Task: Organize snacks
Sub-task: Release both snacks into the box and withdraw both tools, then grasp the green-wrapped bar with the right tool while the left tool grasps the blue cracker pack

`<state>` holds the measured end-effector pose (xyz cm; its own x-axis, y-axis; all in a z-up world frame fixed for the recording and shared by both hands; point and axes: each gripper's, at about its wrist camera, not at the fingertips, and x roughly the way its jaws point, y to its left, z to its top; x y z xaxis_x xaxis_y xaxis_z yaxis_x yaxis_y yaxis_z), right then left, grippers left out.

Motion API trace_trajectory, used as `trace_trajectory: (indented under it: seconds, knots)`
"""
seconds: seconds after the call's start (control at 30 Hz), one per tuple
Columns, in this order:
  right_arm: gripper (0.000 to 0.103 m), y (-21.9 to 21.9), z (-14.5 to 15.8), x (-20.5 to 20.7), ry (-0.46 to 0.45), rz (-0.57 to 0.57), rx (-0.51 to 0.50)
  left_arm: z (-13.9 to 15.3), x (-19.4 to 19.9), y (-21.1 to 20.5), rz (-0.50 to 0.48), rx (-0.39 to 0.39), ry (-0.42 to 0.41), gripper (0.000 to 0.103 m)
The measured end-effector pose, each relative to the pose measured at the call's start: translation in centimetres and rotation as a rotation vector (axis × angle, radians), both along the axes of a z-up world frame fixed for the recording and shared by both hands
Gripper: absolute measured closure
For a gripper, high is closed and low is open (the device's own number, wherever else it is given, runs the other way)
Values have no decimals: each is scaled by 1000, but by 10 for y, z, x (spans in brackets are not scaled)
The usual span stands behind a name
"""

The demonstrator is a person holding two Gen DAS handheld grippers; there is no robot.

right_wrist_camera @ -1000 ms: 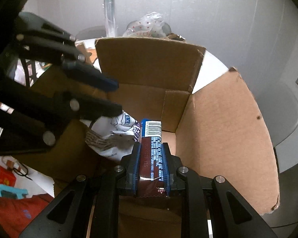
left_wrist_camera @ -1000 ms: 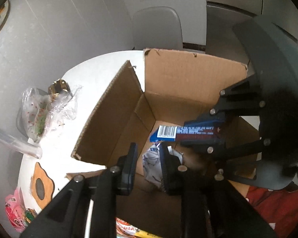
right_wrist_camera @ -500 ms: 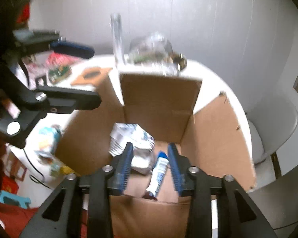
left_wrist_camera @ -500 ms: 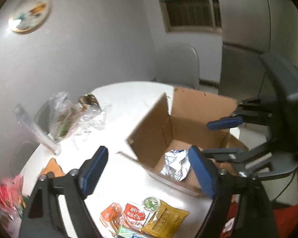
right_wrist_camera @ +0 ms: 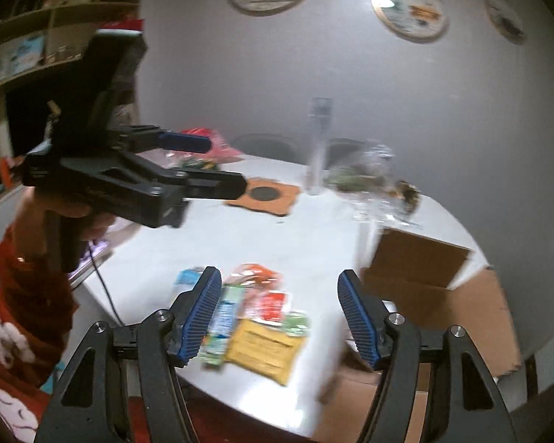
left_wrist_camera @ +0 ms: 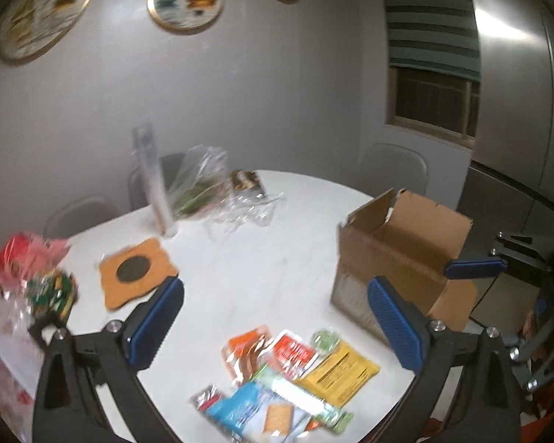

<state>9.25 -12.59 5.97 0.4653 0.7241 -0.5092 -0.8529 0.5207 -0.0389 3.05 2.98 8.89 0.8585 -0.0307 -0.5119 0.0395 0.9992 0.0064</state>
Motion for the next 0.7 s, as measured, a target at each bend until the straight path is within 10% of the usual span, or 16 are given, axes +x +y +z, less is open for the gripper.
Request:
trace_trajectory:
  seconds: [0.3, 0.7]
  knots:
    - [37, 56, -64, -8, 140, 105, -20, -83, -22, 26, 15, -13, 83, 4]
    - [37, 85, -147, 10, 231, 26, -49, -155, -46, 46, 90, -285, 148, 4]
